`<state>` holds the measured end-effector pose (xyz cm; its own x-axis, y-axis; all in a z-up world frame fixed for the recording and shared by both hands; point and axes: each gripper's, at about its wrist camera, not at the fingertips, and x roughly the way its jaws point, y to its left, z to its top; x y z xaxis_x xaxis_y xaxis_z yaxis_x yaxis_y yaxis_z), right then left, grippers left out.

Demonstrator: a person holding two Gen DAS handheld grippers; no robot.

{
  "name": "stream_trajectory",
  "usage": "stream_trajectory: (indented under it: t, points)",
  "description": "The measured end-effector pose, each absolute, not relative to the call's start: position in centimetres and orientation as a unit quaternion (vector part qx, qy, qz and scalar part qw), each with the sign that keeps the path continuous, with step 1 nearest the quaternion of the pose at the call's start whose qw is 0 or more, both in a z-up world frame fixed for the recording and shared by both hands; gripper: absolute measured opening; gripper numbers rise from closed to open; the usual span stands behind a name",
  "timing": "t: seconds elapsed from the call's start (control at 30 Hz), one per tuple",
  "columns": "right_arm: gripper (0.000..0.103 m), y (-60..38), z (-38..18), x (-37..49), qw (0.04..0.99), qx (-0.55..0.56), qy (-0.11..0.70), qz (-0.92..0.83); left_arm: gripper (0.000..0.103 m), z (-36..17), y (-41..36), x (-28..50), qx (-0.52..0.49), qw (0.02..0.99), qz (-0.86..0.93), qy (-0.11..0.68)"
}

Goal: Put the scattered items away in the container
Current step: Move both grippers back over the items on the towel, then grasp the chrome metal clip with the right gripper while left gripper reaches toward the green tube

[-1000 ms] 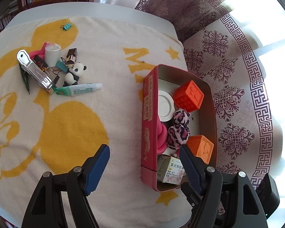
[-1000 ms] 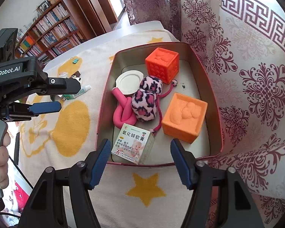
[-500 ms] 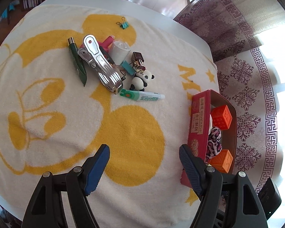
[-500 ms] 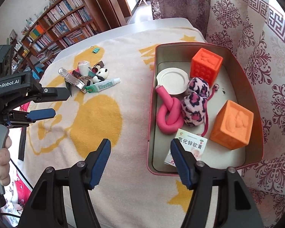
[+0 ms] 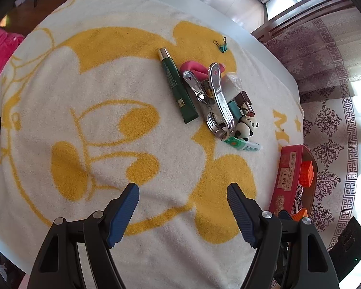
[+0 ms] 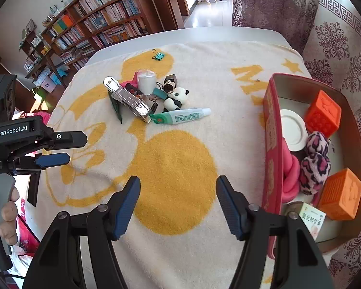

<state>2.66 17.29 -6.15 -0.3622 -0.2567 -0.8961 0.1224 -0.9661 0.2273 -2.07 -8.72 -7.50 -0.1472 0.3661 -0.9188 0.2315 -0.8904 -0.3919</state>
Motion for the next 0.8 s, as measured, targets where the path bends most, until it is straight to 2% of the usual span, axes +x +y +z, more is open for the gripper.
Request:
stream_trajectory:
  t: [0.23,0.33,0.8]
  points:
    - [0.069,14.0,-5.9,-1.0,0.131,0.545,-0.052,-0.826,0.077,-9.0,-11.2,-2.9,-0.662,0.045,0.709,-0.238]
    - [0.066,12.6,-6.0,-2.4,0.139,0.542,-0.037,-0.828,0.077,-9.6,-12.0,-3.2,-0.666,0.045,0.705,-0.241]
    - [0.062,8.1,-8.6,-8.8,0.155,0.554,0.027,-0.818,0.077,-11.9,-15.2,-4.7,-0.679,0.04,0.687,-0.254]
